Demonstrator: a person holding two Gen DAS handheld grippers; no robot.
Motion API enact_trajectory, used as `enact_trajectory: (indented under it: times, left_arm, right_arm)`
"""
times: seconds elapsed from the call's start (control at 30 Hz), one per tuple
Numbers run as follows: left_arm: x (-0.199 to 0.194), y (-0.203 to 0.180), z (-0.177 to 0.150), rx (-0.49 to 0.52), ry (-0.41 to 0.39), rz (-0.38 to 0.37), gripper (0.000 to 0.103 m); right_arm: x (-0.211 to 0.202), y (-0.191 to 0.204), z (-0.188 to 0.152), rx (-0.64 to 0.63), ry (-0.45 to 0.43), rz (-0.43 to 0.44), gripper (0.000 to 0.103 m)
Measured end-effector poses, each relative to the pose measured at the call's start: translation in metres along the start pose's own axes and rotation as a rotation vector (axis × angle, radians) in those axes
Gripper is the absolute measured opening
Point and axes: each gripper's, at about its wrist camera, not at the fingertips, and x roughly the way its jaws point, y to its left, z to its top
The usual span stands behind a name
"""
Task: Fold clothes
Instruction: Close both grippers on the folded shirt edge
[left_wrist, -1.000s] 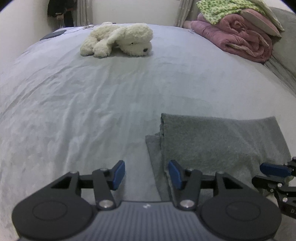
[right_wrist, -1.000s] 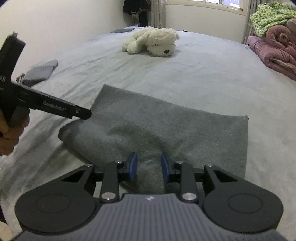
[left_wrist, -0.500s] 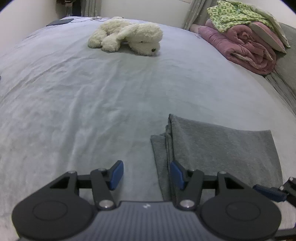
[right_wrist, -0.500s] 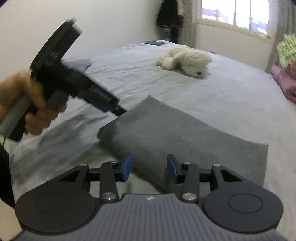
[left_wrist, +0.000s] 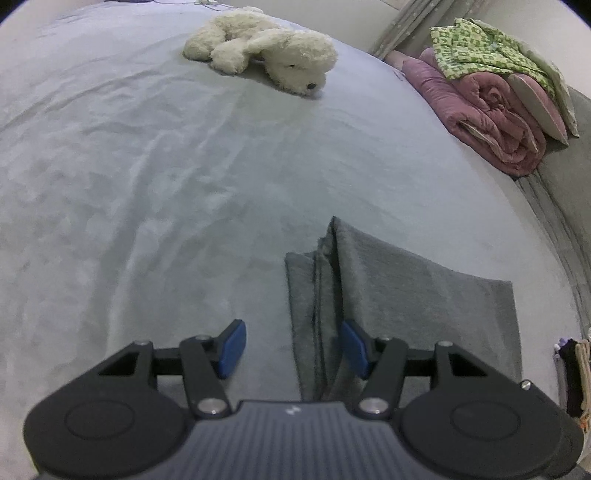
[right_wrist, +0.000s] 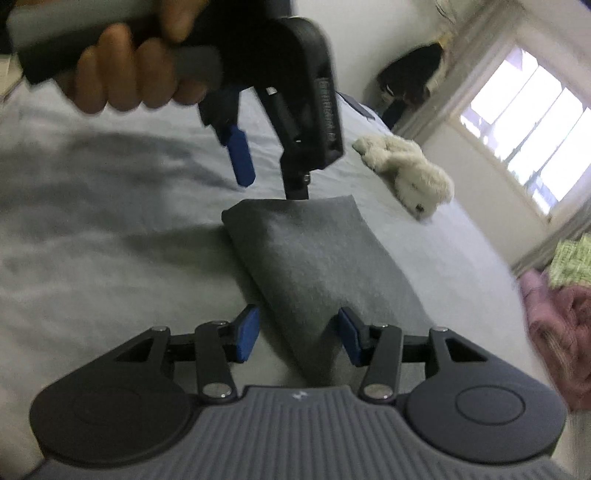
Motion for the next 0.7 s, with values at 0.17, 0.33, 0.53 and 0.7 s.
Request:
enact_trajectory:
  times: [0.17, 0.33, 0.53, 0.7]
  left_arm:
    - [0.000, 0.010, 0.002, -0.076, 0.014, -0.035, 0.059]
    - [0.002, 0.017, 0.001, -0.149, 0.035, -0.061, 0.061]
    - [0.004, 0.042, -0.004, -0.398, 0.061, -0.178, 0.070]
    - [0.007, 0.053, -0.010, -0.561, 0.058, -0.247, 0.070]
  right_arm:
    - [0.010, 0.015, 0.000, -0.139, -0.033, -0.073, 0.050]
    - [0.014, 0.021, -0.003, -0.218, -0.057, -0.113, 0.032]
    - [0.014, -0.004, 0.003, -0.076, -0.077, -0.093, 0.021]
    - [0.017, -0.021, 0.006, 0.027, -0.073, -0.060, 0.020]
